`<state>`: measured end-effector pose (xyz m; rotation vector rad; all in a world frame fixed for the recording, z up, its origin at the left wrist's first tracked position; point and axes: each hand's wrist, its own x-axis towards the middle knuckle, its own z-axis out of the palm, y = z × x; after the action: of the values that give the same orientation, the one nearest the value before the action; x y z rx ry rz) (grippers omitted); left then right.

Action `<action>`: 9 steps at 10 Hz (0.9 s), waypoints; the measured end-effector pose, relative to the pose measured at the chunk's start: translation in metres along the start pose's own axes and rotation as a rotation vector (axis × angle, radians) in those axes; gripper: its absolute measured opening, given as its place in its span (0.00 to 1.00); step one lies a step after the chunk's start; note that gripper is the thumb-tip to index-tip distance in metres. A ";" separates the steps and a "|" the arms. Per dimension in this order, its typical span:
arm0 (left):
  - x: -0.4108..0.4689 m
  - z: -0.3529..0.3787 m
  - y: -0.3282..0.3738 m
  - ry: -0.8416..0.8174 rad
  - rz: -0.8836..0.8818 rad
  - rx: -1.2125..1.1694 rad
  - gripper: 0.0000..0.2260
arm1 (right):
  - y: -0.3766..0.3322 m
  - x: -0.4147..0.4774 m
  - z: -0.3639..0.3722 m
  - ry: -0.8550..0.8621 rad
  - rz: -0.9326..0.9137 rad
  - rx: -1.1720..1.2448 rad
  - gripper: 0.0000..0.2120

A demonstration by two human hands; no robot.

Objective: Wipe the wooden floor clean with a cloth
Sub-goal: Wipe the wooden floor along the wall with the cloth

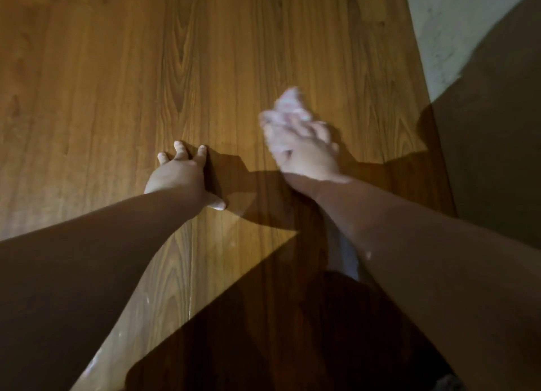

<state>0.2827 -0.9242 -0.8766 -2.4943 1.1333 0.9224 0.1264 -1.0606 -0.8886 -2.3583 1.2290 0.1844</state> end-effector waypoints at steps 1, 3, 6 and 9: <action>-0.002 0.006 -0.005 0.037 0.011 -0.066 0.53 | 0.032 -0.006 -0.008 -0.086 -0.274 -0.075 0.25; -0.016 0.028 -0.026 0.132 0.106 -0.094 0.41 | 0.090 0.033 -0.027 1.188 1.033 -0.559 0.12; -0.071 0.040 -0.062 0.478 0.191 -0.129 0.26 | -0.071 -0.037 0.001 -0.287 -0.280 0.362 0.22; -0.043 0.035 -0.028 0.414 0.039 -0.197 0.33 | -0.014 -0.039 -0.005 -0.004 0.142 0.181 0.23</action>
<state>0.2669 -0.8640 -0.8763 -2.9270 1.2638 0.5608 0.1137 -1.0277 -0.8663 -2.1175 1.3525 0.1184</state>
